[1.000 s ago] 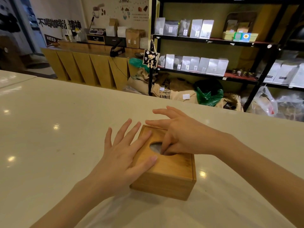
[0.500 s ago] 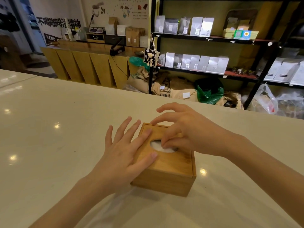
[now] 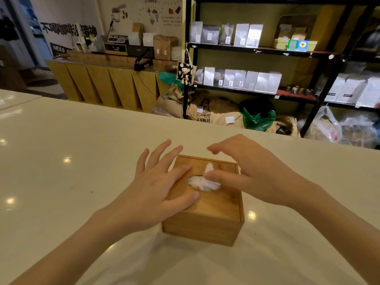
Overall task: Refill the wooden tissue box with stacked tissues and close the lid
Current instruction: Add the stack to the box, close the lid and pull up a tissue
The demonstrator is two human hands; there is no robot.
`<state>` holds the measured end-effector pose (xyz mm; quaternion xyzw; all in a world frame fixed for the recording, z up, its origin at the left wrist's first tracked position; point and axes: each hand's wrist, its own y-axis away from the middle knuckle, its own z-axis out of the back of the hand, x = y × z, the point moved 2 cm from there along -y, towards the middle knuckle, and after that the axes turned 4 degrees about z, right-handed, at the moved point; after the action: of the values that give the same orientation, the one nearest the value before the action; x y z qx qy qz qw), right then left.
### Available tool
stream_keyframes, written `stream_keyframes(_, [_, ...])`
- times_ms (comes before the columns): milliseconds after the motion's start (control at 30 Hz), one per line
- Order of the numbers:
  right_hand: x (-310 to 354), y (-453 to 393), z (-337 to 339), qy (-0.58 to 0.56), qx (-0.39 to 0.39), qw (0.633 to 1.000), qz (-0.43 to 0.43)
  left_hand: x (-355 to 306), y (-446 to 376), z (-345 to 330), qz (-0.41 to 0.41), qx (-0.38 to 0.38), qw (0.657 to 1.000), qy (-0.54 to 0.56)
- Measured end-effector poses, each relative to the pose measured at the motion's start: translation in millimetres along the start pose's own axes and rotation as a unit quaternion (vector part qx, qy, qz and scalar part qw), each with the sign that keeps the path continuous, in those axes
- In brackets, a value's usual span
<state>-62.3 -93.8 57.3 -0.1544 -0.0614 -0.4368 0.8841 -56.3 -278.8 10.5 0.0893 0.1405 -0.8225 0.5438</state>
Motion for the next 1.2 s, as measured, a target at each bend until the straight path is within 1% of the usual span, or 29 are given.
stream_keyframes(67, [-3.7, 0.1, -6.5, -0.02, 0.045, 0.999, -0.023, 0.1, -1.3, 1.3, -0.001, 0.007, 1.0, 0.0])
stream_keyframes(133, [-4.9, 0.5, -14.4, -0.08, 0.06, 0.995, -0.021, 0.5, -3.3, 3.4, -0.001, 0.02, 1.0, 0.001])
stream_keyframes(300, [-3.0, 1.6, -12.5, -0.177, -0.011, 0.984, 0.01, -0.3, -12.6, 7.8, -0.031, 0.06, 0.998, 0.015])
stream_keyframes(333, [-2.2, 1.4, -9.6, -0.178, -0.023, 0.983, 0.026, -0.8, -15.8, 9.1, -0.042, 0.069, 0.997, 0.022])
stream_keyframes(400, [1.0, 0.8, -3.0, -0.145, -0.037, 0.987, 0.067, -3.9, -22.2, 13.2, -0.059, 0.104, 0.992, 0.046])
stream_keyframes(467, [4.4, 0.6, 1.6, -0.115, -0.04, 0.987, 0.101, -9.0, -28.1, 19.1, -0.067, 0.155, 0.979, 0.115])
stream_keyframes(533, [5.1, 0.7, 4.9, -0.128, -0.061, 0.984, 0.104, -12.1, -33.5, 22.0, -0.068, 0.193, 0.959, 0.196])
stream_keyframes(600, [3.0, 2.3, 6.9, -0.16, -0.103, 0.978, 0.084, -11.9, -37.5, 23.2, -0.059, 0.173, 0.957, 0.223])
stream_keyframes(667, [-1.7, 4.1, 6.5, -0.215, -0.132, 0.967, 0.034, -8.4, -39.6, 26.2, -0.046, 0.131, 0.958, 0.251])
stream_keyframes(700, [-4.4, 4.6, 5.0, -0.249, -0.134, 0.959, 0.005, -7.3, -39.3, 29.4, -0.043, 0.114, 0.954, 0.274])
stream_keyframes(767, [-7.1, 5.2, 0.0, -0.306, -0.104, 0.945, -0.048, -3.3, -39.3, 36.3, -0.043, 0.084, 0.95, 0.299])
stream_keyframes(833, [-8.5, 5.6, -7.5, -0.328, -0.061, 0.939, -0.082, 0.9, -39.0, 42.4, -0.044, 0.061, 0.951, 0.298])
stream_keyframes(900, [-8.1, 5.1, -11.7, -0.325, -0.054, 0.941, -0.08, 2.9, -38.0, 47.7, -0.05, 0.045, 0.954, 0.293])
stream_keyframes(967, [-9.8, 5.9, -12.4, -0.346, -0.079, 0.932, -0.076, 3.6, -36.7, 51.4, -0.058, 0.03, 0.956, 0.285])
stream_keyframes(1067, [-15.0, 9.9, -9.6, -0.375, -0.127, 0.913, -0.099, 2.3, -36.4, 53.2, -0.073, 0.003, 0.962, 0.263])
stream_keyframes(1133, [-18.1, 12.7, -9.0, -0.375, -0.147, 0.91, -0.101, -0.1, -36.2, 53.3, -0.08, -0.01, 0.964, 0.253])
stream_keyframes(1200, [-15.7, 14.6, -7.6, -0.364, -0.151, 0.914, -0.1, -3.0, -37.3, 55.1, -0.088, -0.023, 0.967, 0.236])
